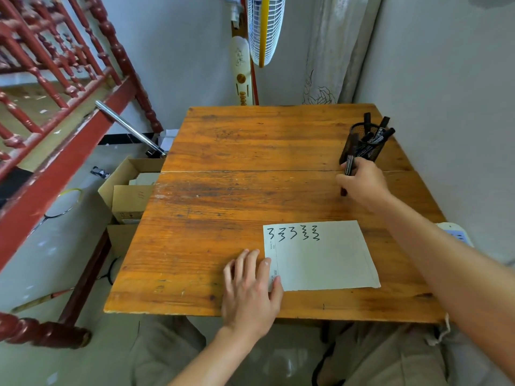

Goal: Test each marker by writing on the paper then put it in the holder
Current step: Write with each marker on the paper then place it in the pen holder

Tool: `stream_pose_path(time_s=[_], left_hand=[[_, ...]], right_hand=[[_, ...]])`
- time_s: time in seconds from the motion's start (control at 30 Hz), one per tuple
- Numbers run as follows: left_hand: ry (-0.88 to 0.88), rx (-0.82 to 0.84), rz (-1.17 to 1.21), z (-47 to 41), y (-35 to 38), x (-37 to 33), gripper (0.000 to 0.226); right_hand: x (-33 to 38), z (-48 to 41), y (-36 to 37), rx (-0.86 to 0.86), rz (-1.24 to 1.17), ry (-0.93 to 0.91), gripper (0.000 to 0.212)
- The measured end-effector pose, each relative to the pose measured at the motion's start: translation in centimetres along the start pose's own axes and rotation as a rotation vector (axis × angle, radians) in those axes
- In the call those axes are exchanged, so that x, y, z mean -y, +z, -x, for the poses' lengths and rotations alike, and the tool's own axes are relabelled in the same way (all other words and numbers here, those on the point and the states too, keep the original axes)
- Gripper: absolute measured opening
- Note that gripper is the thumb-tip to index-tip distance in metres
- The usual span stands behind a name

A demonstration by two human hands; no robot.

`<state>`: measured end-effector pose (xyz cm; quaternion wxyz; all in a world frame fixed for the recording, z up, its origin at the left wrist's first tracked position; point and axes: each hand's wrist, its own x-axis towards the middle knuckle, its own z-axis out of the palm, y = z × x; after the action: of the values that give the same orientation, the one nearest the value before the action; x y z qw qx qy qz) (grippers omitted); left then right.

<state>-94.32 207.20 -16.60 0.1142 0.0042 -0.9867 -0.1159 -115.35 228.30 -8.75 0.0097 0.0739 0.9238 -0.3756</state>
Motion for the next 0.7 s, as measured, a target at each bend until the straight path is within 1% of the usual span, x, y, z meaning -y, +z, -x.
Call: stream_pose_path(time_s=[0.07,0.1,0.2,0.3,0.43,0.57,0.7], left_hand=[[0.012,-0.011,0.023,0.0,-0.1,0.1,0.04],[0.019,-0.017,0.038,0.0,-0.1,0.1,0.04],[0.039,-0.031,0.089,0.2,-0.2,0.4,0.038],[0.055,-0.059,0.193,0.4,-0.1,0.7,0.037],[0.135,-0.134,0.337,1.3,-0.8,0.5,0.033],[0.239,-0.142,0.393,2.4,-1.6,-0.5,0.037],[0.259,-0.141,0.42,2.5,-1.9,-1.2,0.034]], right_hand=[[1.0,3.0,-1.0,0.039,-0.327,0.036,0.016],[1.3,4.8,-1.3,0.084,-0.44,0.051,0.014],[1.0,10.3,-1.6,0.223,-0.606,0.086,0.009],[-0.2,14.8,-0.7,0.337,-0.687,0.158,0.019],[-2.1,18.1,1.3,0.395,-0.746,0.286,0.03],[-2.9,19.6,2.7,0.411,-0.795,0.289,0.029],[-2.4,20.1,3.4,0.45,-0.815,0.269,0.026]])
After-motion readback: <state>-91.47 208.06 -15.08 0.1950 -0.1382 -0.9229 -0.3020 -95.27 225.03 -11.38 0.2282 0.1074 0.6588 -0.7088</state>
